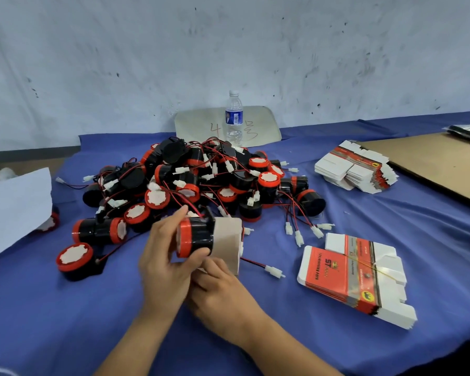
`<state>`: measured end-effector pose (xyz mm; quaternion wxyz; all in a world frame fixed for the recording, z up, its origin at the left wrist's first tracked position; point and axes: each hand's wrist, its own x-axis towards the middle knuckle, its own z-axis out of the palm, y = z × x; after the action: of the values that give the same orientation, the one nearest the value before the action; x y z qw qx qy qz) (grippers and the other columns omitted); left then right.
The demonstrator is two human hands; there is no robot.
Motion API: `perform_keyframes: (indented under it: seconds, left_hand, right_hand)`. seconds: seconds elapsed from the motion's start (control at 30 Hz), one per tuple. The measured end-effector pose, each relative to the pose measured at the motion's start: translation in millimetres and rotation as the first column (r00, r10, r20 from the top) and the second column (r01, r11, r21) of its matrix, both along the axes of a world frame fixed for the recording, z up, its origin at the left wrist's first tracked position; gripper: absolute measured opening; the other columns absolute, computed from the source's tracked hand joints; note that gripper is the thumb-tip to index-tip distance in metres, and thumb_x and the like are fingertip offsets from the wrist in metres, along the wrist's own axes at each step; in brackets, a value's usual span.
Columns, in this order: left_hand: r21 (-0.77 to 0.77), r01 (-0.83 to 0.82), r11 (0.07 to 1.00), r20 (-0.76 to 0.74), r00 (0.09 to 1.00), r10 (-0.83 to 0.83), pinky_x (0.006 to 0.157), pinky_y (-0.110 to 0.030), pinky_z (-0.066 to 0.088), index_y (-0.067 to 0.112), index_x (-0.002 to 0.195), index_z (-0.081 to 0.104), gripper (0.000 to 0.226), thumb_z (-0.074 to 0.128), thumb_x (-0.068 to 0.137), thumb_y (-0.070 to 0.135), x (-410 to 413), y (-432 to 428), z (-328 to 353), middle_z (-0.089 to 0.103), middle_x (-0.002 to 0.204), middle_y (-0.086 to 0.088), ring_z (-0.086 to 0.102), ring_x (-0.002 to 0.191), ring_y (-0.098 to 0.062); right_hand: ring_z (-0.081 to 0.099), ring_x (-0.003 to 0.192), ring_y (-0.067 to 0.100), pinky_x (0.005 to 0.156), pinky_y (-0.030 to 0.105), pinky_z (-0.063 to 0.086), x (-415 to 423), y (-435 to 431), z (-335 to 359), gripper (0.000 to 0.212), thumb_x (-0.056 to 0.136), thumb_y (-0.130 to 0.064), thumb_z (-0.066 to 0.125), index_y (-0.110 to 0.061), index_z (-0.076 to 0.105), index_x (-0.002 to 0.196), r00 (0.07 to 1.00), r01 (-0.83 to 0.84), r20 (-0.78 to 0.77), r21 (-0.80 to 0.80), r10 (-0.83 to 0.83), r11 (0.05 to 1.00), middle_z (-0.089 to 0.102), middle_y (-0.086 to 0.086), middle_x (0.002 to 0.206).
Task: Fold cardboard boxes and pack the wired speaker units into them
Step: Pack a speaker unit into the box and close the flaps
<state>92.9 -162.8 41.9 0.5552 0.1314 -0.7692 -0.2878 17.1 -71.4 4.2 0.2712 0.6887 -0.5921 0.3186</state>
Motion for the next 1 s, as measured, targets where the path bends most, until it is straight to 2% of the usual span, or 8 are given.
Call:
perform_keyframes:
  seconds: [0.13,0.33,0.43,0.5,0.6,0.73,0.87,1.0]
  left_hand:
    - [0.057,0.092,0.994,0.024,0.995,-0.093,0.098,-0.038,0.049,0.041,0.139,0.041,0.060,0.061,0.084,0.057,-2,2,-7,0.050,0.135,0.018,0.053,0.124,-0.015]
    - [-0.201,0.041,0.979,0.129,0.991,-0.015,0.095,-0.012,0.040,0.024,0.139,0.043,0.062,0.064,0.083,0.039,-5,-1,-8,0.042,0.124,0.008,0.044,0.117,0.004]
    - [-0.286,0.020,0.958,0.196,0.980,0.038,0.098,-0.033,0.041,0.022,0.134,0.049,0.058,0.053,0.089,0.057,-8,2,-10,0.050,0.122,0.007,0.045,0.116,-0.008]
    - [-0.345,-0.022,0.938,0.224,0.969,0.106,0.100,-0.048,0.037,0.021,0.127,0.059,0.057,0.048,0.089,0.062,-10,3,-12,0.058,0.118,0.004,0.043,0.121,-0.018]
    - [-0.296,-0.005,0.955,0.324,0.940,0.105,0.105,-0.056,0.031,0.017,0.119,0.066,0.058,0.057,0.079,0.057,-13,7,-13,0.063,0.115,0.004,0.045,0.124,-0.025]
    - [-0.115,0.086,0.990,0.457,0.889,-0.024,0.091,-0.043,0.045,0.022,0.109,0.064,0.048,0.059,0.076,0.055,-12,10,-12,0.059,0.108,0.011,0.053,0.104,-0.011]
    - [-0.068,0.148,0.987,0.474,0.875,-0.099,0.065,-0.024,0.050,0.023,0.099,0.070,0.035,0.055,0.080,0.049,-12,13,-11,0.051,0.098,0.010,0.054,0.081,-0.008]
    - [-0.128,0.148,0.981,0.530,0.846,-0.059,0.067,-0.024,0.051,0.024,0.100,0.073,0.031,0.060,0.080,0.046,-12,14,-10,0.052,0.100,0.012,0.053,0.091,-0.008]
  right_hand:
    - [0.055,0.083,0.029,0.074,0.037,0.046,-1,11,9,0.008,0.077,-0.005,0.059,-0.002,0.065,0.073,0.945,-0.104,0.299,-0.120,0.136,0.987,0.062,0.009,0.080]
    - [0.052,0.111,0.014,0.095,0.025,0.042,-10,20,17,0.025,0.091,-0.024,0.052,-0.018,0.045,0.114,0.706,0.178,0.701,-0.308,0.096,0.935,0.053,-0.001,0.116]
    - [0.044,0.126,0.014,0.104,0.025,0.035,-11,19,16,0.035,0.091,-0.028,0.050,-0.025,0.043,0.125,0.679,0.295,0.734,-0.252,-0.017,0.922,0.044,-0.015,0.133]
    - [0.040,0.125,0.006,0.104,0.027,0.033,-12,19,16,0.027,0.092,-0.030,0.044,-0.031,0.048,0.118,0.671,0.345,0.736,-0.204,-0.089,0.916,0.040,-0.034,0.128]
    - [0.047,0.110,0.004,0.094,0.027,0.040,-13,20,19,0.018,0.092,-0.036,0.041,-0.043,0.046,0.108,0.597,0.332,0.796,-0.134,-0.098,0.934,0.049,-0.033,0.111]
    - [0.049,0.110,0.005,0.092,0.016,0.038,-13,20,23,0.027,0.089,-0.022,0.052,-0.040,0.049,0.109,0.535,0.323,0.841,-0.124,-0.073,0.938,0.053,-0.025,0.108]
    - [0.049,0.112,0.008,0.095,0.015,0.038,-13,24,26,0.043,0.085,-0.007,0.058,-0.039,0.050,0.112,0.589,0.314,0.807,-0.193,-0.032,0.929,0.054,-0.019,0.110]
    - [0.045,0.112,0.004,0.094,0.007,0.033,-16,22,22,0.062,0.085,0.001,0.064,-0.047,0.047,0.120,0.535,0.360,0.844,-0.178,-0.046,0.916,0.058,-0.011,0.103]
